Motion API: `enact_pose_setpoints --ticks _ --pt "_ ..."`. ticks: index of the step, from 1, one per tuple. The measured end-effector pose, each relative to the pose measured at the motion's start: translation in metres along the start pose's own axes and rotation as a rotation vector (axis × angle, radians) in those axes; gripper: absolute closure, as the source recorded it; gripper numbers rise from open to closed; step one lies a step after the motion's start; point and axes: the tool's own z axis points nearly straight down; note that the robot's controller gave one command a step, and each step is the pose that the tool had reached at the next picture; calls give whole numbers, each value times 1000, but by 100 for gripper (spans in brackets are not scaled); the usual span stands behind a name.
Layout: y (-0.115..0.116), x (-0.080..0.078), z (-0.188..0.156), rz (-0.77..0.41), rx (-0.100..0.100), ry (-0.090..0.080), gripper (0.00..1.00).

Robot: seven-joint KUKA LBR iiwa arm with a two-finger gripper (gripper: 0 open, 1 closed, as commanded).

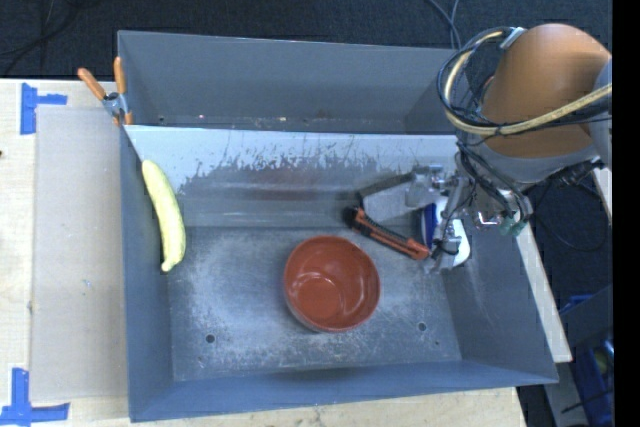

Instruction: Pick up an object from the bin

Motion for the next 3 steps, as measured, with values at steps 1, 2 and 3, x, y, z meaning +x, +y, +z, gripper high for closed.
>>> enact_pose_setpoints --ticks 1,2,3 --pt "0 0 0 -1 0 0 0" --pt "3 9 -55 -7 -1 4 0" --pt "4 23 -34 -7 1 -3 0"
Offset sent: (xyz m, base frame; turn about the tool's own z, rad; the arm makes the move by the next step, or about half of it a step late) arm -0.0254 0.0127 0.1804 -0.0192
